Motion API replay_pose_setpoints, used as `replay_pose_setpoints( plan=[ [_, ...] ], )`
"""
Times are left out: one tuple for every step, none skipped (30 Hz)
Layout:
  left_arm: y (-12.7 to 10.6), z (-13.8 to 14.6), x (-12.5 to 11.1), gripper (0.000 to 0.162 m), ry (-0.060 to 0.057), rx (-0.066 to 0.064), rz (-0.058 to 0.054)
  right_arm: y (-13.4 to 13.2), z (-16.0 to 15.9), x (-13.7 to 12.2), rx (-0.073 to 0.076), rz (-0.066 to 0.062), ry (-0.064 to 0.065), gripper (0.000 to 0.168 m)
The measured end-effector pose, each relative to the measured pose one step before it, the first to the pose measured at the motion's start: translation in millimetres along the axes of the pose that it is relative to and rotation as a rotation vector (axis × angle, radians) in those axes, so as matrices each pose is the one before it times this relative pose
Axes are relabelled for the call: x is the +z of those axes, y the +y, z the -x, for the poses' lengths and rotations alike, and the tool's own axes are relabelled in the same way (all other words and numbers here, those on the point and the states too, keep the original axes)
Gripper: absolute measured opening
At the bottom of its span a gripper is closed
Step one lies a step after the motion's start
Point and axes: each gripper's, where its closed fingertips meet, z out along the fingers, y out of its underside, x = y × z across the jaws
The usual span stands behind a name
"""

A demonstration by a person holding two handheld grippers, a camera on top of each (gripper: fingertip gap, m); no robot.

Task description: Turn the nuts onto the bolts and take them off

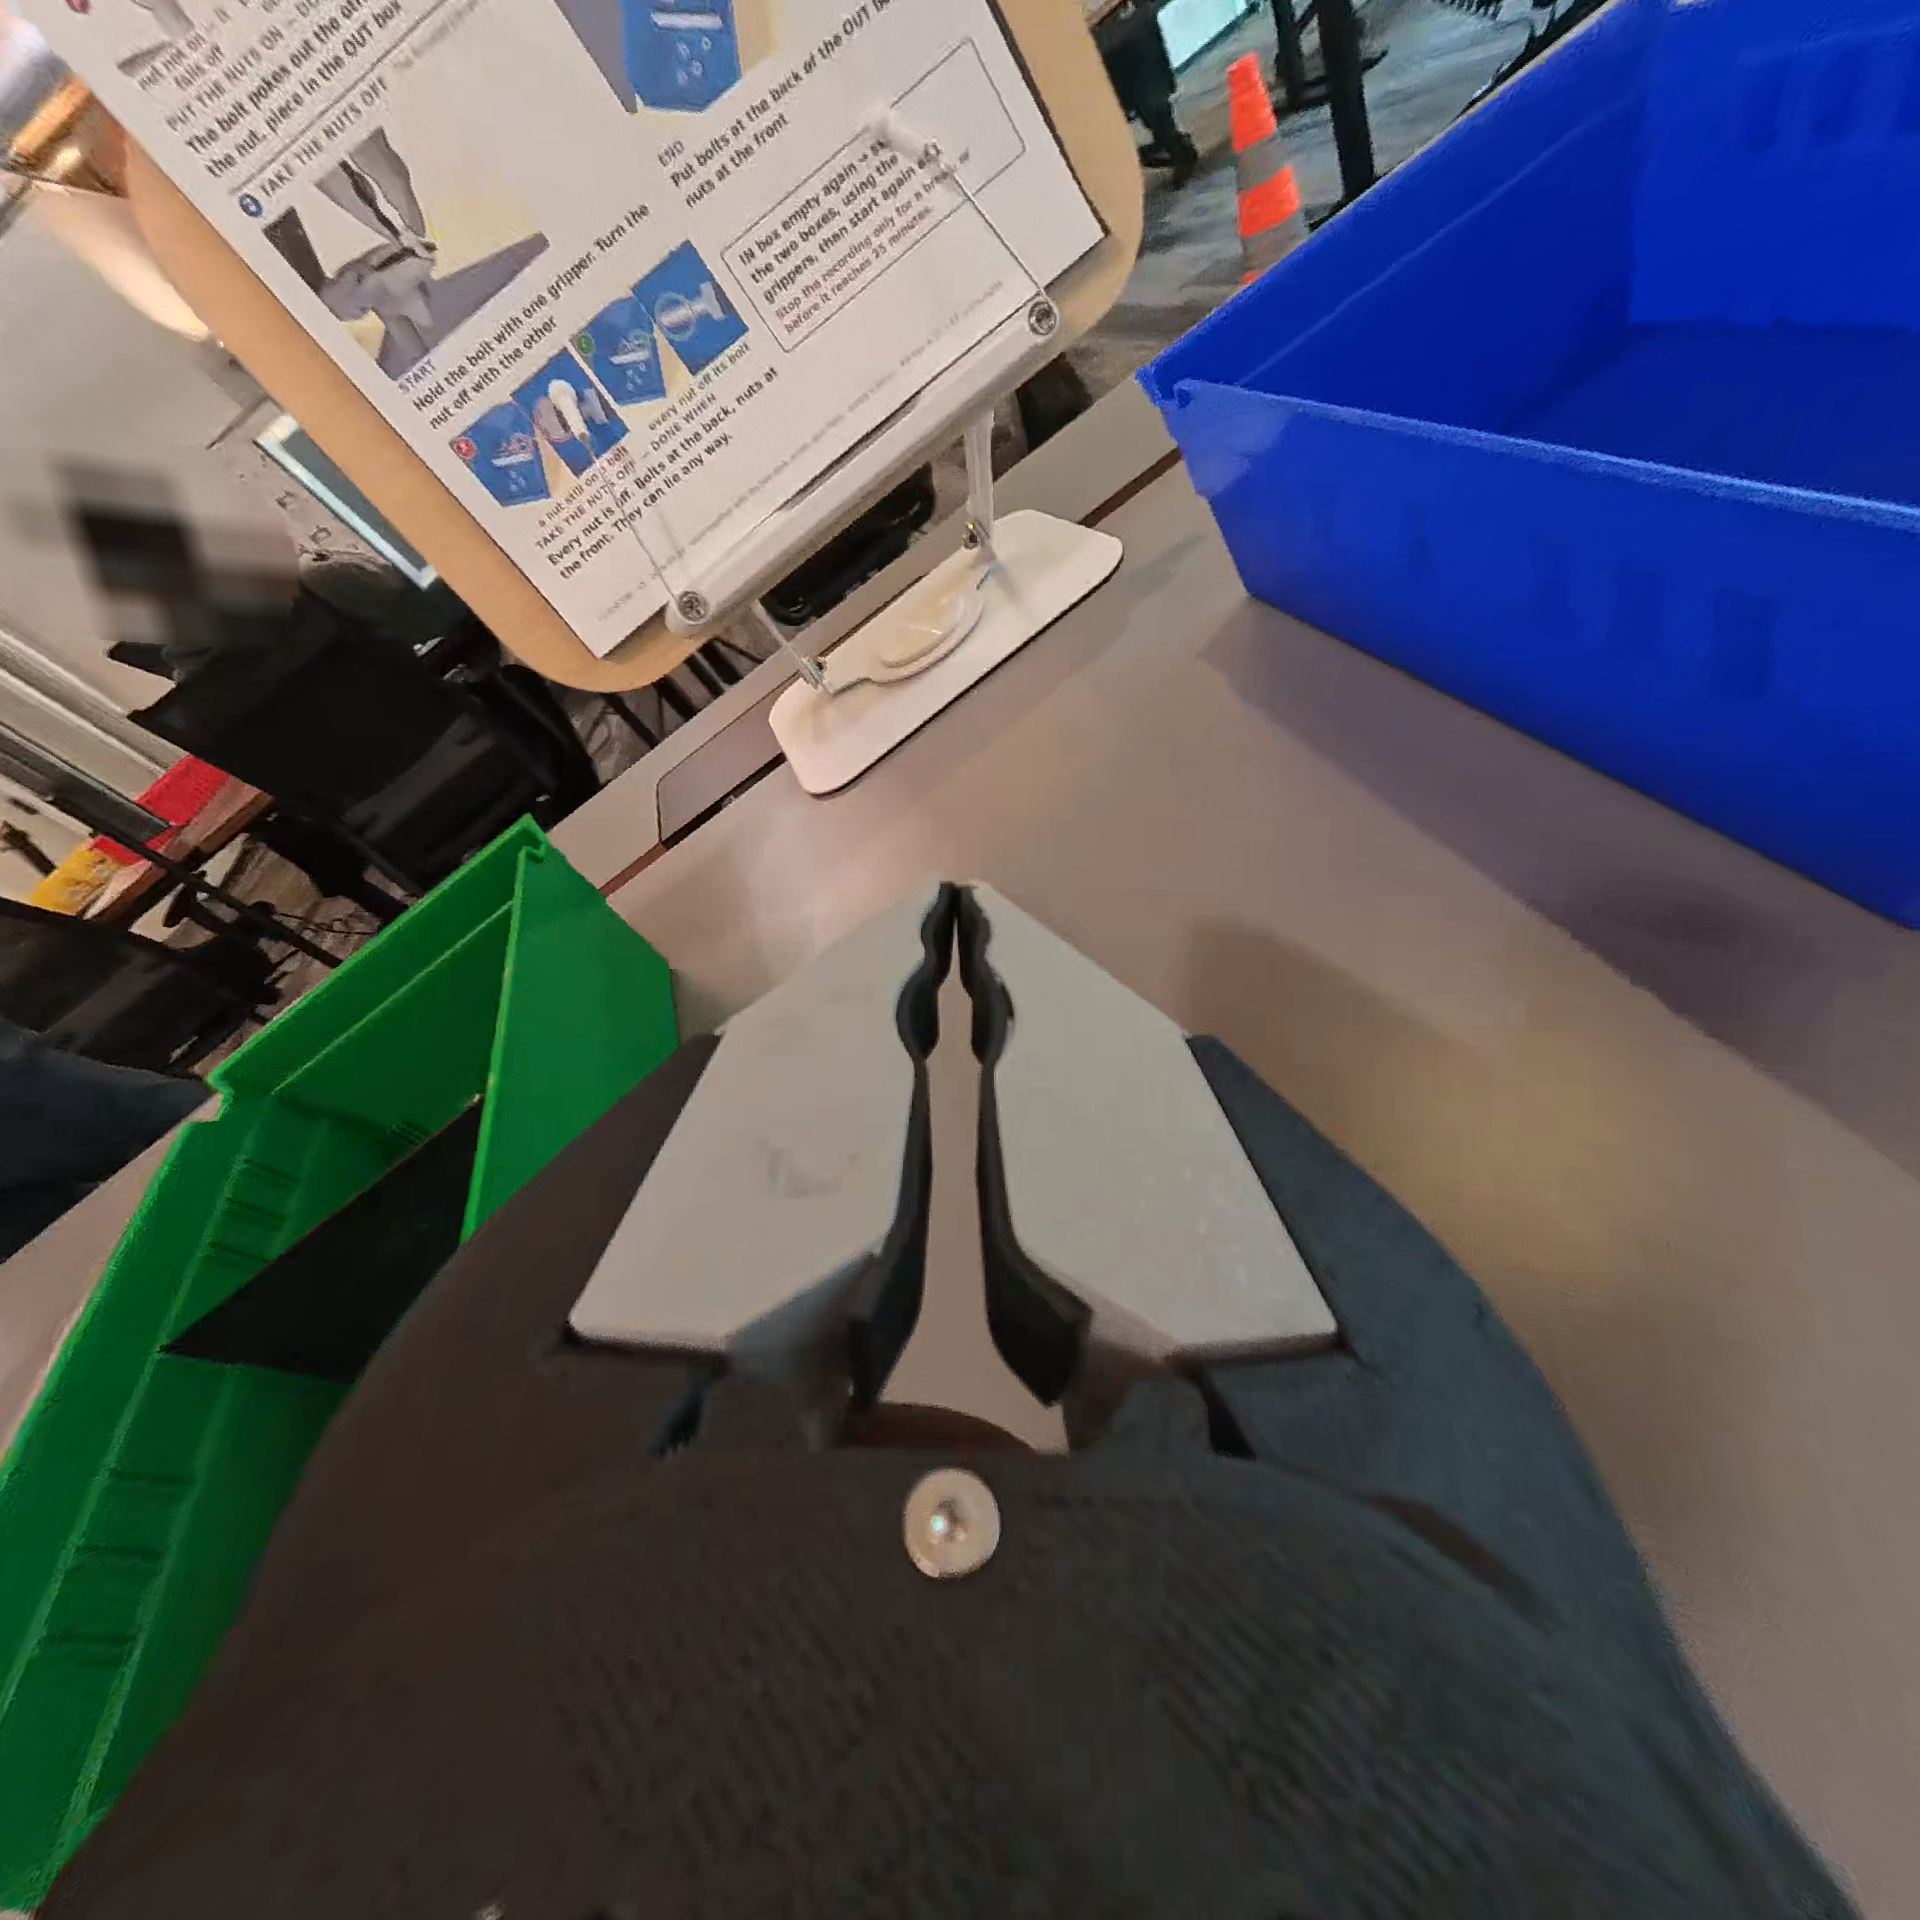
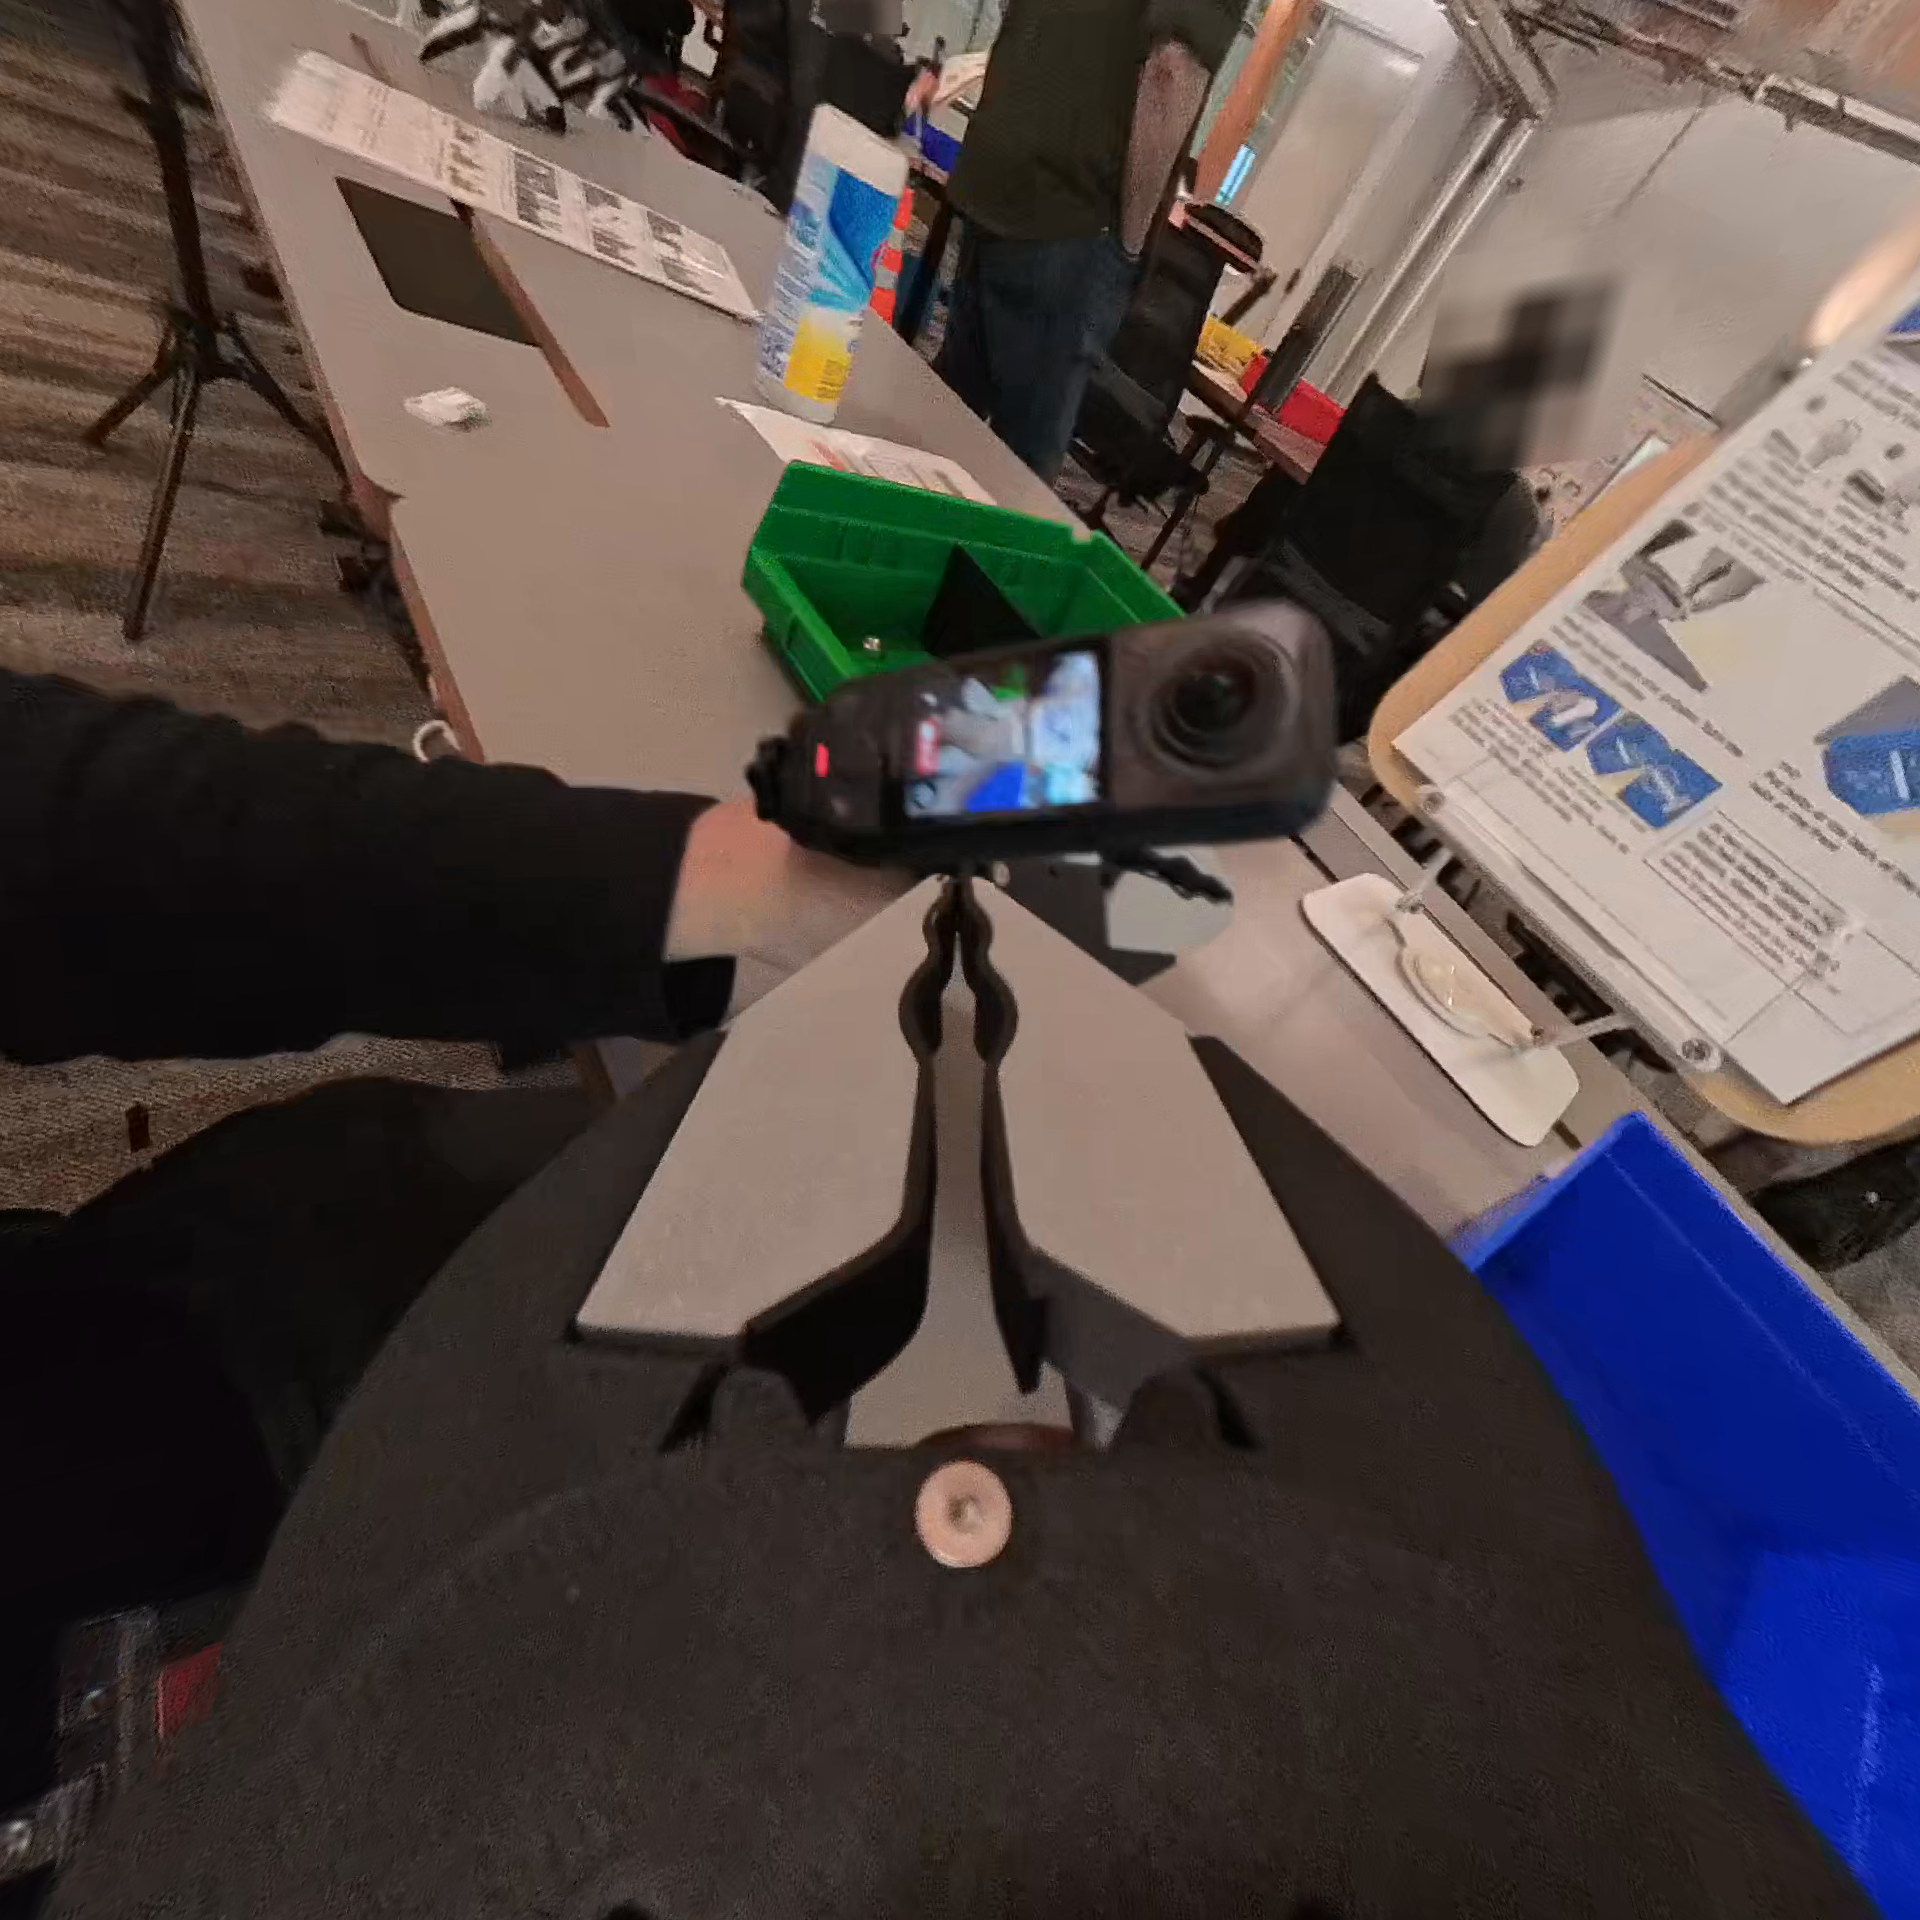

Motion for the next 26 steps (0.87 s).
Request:
replay_pose_setpoints(
  plan=[
    [0.12, -0.19, 2.85, 0.0, -0.0249, 0.0119, 0.0036, -3.17, 8.42, 5.46, -0.0326, 0.006, -0.004, 0.0],
    [-0.13, -0.01, 1.9, 0.0, -0.0229, 0.0096, 0.0036, -2.48, 7.71, 5.33, -0.0276, 0.0062, -0.0075, 0.0],
    [-0.08, -0.87, 1.18, 0.0, -0.0127, 0.0082, 0.0041, -0.81, 6.3, 5.64, -0.0216, 0.014, -0.0064, 0.0],
    [0.18, -0.69, 0.81, 0.0, -0.0104, 0.0078, 0.0048, 0.25, 3.23, 5.53, -0.0184, 0.0121, 0.0083, 0.0],
    [0.11, -0.57, 0.41, 0.0, -0.0092, 0.0083, 0.0043, 0.06, 1.8, 4.38, -0.0172, 0.0058, 0.0137, 0.0],
    [0.06, -0.32, 0.22, 0.0, -0.0064, 0.0024, 0.0038, 1.45, 0.89, 4.35, -0.0105, 0.0088, 0.0099, 0.0],
    [-0.93, -0.24, -0.52, 0.0, -0.0002, -0.0069, -0.0038, 1.76, -0.43, 4.03, -0.0038, 0.0109, 0.0108, 0.0],
    [-0.74, -0.08, -0.62, 0.0, 0.0032, -0.0079, -0.0044, 2.8, -0.77, 2.45, -0.0031, 0.0162, 0.0117, 0.0],
    [0.34, 0.6, -0.19, 0.0, 0.0013, -0.005, 0.0002, -1.01, -0.26, -0.15, 0.001, -0.0077, 0.0053, 0.0],
    [1.2, 1.27, 0.0, 0.0, -0.0026, -0.0022, 0.004, 0.7, 0.48, -0.43, -0.0046, 0.0065, 0.004, 0.0],
    [0.97, 0.83, -0.15, 0.0, -0.0009, 0.0034, 0.0011, 0.2, -0.15, -1.34, -0.0056, 0.004, 0.012, 0.0],
    [0.72, 0.69, -0.27, 0.0, -0.0016, 0.0032, 0.0, 0.29, 0.4, -0.17, -0.0097, 0.0023, 0.0053, 0.0],
    [0.72, 0.78, -0.19, 0.0, -0.0033, 0.0029, -0.0002, 0.57, 0.26, 1.33, -0.0038, 0.0048, -0.002, 0.0],
    [1.09, 0.62, 0.22, 0.0, -0.0032, 0.002, 0.0011, 0.85, 0.78, 0.46, 0.0017, 0.0096, -0.0026, 0.0],
    [1.2, 0.27, 0.36, 0.0, -0.0016, -0.0003, 0.0021, 0.91, 0.79, 0.58, -0.0003, 0.0091, -0.0041, 0.0],
    [0.66, 0.09, 0.02, 0.0, 0.0, -0.0037, -0.0027, 0.79, 1.08, 1.1, -0.0027, 0.0062, -0.0076, 0.0],
    [0.31, -0.35, -0.15, 0.0, 0.0026, -0.0011, -0.0043, 0.26, 0.96, 1.4, -0.001, 0.0027, -0.0085, 0.0],
    [0.57, -1.21, -0.18, 0.0, 0.0079, 0.0045, -0.0005, 0.36, -0.55, 0.9, 0.0052, -0.0043, -0.0089, 0.0],
    [0.36, -1.74, -0.16, 0.0, 0.014, 0.0016, 0.0031, -0.38, -0.97, -0.03, 0.0055, -0.0178, -0.005, 0.0],
    [0.97, -0.9, 0.4, 0.0, 0.0119, -0.0032, 0.0075, -1.66, -0.55, 1.7, 0.004, -0.0155, -0.0055, 0.0],
    [1.9, 1.19, 0.55, 0.0, -0.0046, 0.0013, 0.0084, 0.19, 0.4, 0.37, 0.0086, 0.0032, -0.0087, 0.0],
    [0.74, 2.07, -0.38, 0.0, -0.0108, 0.0037, -0.0016, -0.61, 1.37, 0.13, 0.0056, 0.0021, -0.0107, 0.0],
    [-0.76, 1.22, -1.62, 0.0, 0.0019, -0.0128, -0.006, -4.49, 1.89, 0.11, 0.0102, -0.0319, -0.0126, 0.0],
    [-1.3, -0.22, -2.09, 0.0, 0.0274, -0.0353, -0.002, -5.34, 0.77, -1.02, 0.0289, -0.0514, -0.0102, 0.0],
    [0.27, -0.42, -1.0, 0.0, 0.0348, -0.0355, 0.0052, -7.05, -3.64, -3.87, 0.0492, -0.0676, 0.0108, 0.0],
    [2.47, 3.5, -0.36, 0.0, 0.0232, -0.0408, 0.0105, -9.75, -10.65, -6.43, 0.0559, -0.0791, 0.0407, 0.0]
  ],
)
